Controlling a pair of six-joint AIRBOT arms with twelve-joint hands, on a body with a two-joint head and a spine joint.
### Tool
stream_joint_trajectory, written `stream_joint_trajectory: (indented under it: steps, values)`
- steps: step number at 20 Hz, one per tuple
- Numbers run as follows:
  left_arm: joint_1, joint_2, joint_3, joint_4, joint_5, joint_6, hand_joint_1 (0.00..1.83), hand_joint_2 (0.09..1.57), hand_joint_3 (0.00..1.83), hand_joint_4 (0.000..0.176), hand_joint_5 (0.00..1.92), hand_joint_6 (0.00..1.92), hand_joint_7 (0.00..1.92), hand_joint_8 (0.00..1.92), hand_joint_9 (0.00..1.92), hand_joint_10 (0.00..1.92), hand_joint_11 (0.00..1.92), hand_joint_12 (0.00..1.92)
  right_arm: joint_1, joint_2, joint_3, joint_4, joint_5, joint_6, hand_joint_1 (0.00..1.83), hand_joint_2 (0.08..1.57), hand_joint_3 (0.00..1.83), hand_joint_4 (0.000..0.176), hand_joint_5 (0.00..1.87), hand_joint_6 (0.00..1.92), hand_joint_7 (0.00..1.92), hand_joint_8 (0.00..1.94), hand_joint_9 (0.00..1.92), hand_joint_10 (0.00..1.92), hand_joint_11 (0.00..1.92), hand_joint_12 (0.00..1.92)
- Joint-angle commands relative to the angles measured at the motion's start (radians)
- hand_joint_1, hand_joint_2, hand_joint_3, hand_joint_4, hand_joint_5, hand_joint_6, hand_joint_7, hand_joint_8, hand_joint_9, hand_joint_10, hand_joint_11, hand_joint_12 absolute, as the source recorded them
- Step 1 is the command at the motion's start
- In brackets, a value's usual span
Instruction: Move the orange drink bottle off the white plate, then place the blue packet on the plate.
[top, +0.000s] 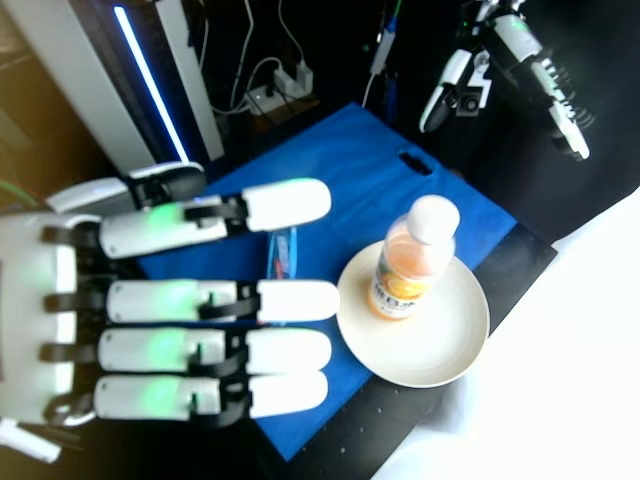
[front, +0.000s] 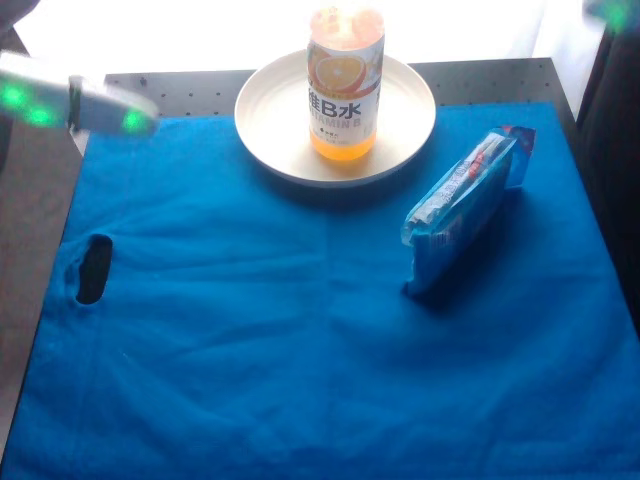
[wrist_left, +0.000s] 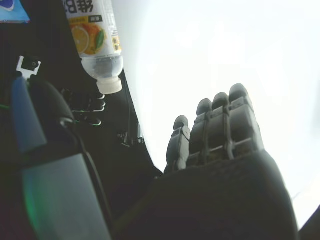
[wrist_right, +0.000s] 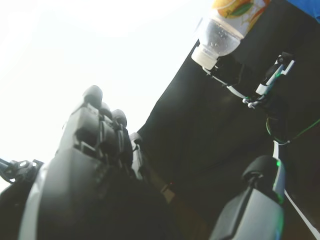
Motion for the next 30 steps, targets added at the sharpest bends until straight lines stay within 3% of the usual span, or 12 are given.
stream_joint_trajectory:
  steps: [1,3,7,9,10,12,14,17,19,23,29,30]
  values:
    - [-0.014,-0.003,0.005,-0.028,-0.112,-0.004,0.50,0.70,0.02,0.085,0.00,0.00,0.07,0.00,0.00,0.00,0.00,0.00,0.011,0.002,0.006,0.051,0.102,0.008,0.40,0.89,0.01,0.099,0.00,0.00,0.12,0.00,0.06,0.01,0.00,0.17]
    - [-0.014,-0.005,0.008,-0.028,-0.109,-0.004,0.49,0.69,0.01,0.096,0.00,0.00,0.08,0.01,0.00,0.00,0.00,0.00,0.011,0.002,0.005,0.045,0.103,0.008,0.40,0.88,0.00,0.104,0.00,0.00,0.12,0.00,0.05,0.00,0.00,0.11]
    - [-0.049,-0.062,0.044,-0.019,-0.107,-0.022,0.51,0.69,0.00,0.086,0.00,0.00,0.13,0.02,0.04,0.01,0.04,0.02,0.011,0.002,0.002,0.043,0.105,0.008,0.41,0.88,0.00,0.096,0.00,0.00,0.13,0.00,0.07,0.00,0.00,0.12]
    - [-0.087,-0.120,0.088,0.005,-0.103,-0.060,0.50,0.68,0.00,0.074,0.00,0.00,0.14,0.02,0.06,0.02,0.04,0.02,0.011,0.003,-0.004,0.043,0.109,0.008,0.38,0.89,0.00,0.132,0.00,0.00,0.13,0.00,0.08,0.01,0.01,0.13]
    - [-0.108,-0.157,0.107,0.008,-0.099,-0.059,0.55,0.69,0.00,0.075,0.00,0.00,0.12,0.01,0.05,0.01,0.00,0.00,0.011,0.002,-0.006,0.039,0.113,0.008,0.37,0.89,0.00,0.167,0.00,0.00,0.11,0.00,0.08,0.00,0.00,0.14]
    - [-0.115,-0.181,0.120,-0.003,-0.102,-0.059,0.57,0.68,0.00,0.090,0.00,0.00,0.11,0.00,0.03,0.00,0.00,0.00,0.011,0.000,-0.006,0.036,0.115,0.008,0.37,0.90,0.00,0.174,0.00,0.00,0.10,0.00,0.08,0.00,0.00,0.14]
    - [-0.123,-0.222,0.141,-0.015,-0.106,-0.061,0.60,0.62,0.00,0.110,0.00,0.00,0.08,0.00,0.00,0.00,0.00,0.00,0.011,0.000,-0.007,0.034,0.119,0.008,0.39,0.91,0.00,0.174,0.00,0.00,0.10,0.00,0.06,0.00,0.00,0.16]
    - [-0.128,-0.269,0.169,-0.019,-0.100,-0.077,0.61,0.55,0.00,0.102,0.00,0.00,0.10,0.00,0.03,0.01,0.00,0.00,0.011,-0.002,-0.009,0.030,0.121,0.008,0.38,0.91,0.00,0.169,0.00,0.00,0.12,0.00,0.09,0.00,0.00,0.42]
    - [-0.128,-0.287,0.185,-0.031,-0.093,-0.081,0.61,0.56,0.00,0.113,0.00,0.00,0.09,0.00,0.02,0.00,0.00,0.00,0.011,-0.004,-0.009,0.030,0.124,0.008,0.42,0.91,0.00,0.161,0.00,0.00,0.15,0.00,0.09,0.00,0.00,0.32]
    - [-0.128,-0.311,0.206,-0.054,-0.092,-0.089,0.60,0.54,0.00,0.071,0.00,0.00,0.10,0.00,0.02,0.00,0.00,0.00,0.011,-0.002,-0.014,0.030,0.130,0.008,0.41,0.88,0.00,0.162,0.00,0.00,0.16,0.01,0.10,0.01,0.00,0.34]
    - [-0.152,-0.374,0.285,-0.001,-0.002,-0.142,0.56,0.57,0.01,0.109,0.00,0.00,0.10,0.00,0.02,0.00,0.00,0.00,0.011,-0.001,-0.019,0.029,0.139,0.008,0.42,0.86,0.00,0.152,0.07,0.00,0.22,0.00,0.16,0.01,0.00,0.54]
    - [-0.163,-0.381,0.295,0.012,0.023,-0.143,0.57,0.56,0.00,0.109,0.00,0.00,0.10,0.00,0.02,0.00,0.00,0.00,0.011,0.000,-0.020,0.029,0.139,0.008,0.42,0.84,0.00,0.167,0.07,0.00,0.21,0.00,0.16,0.01,0.00,0.55]
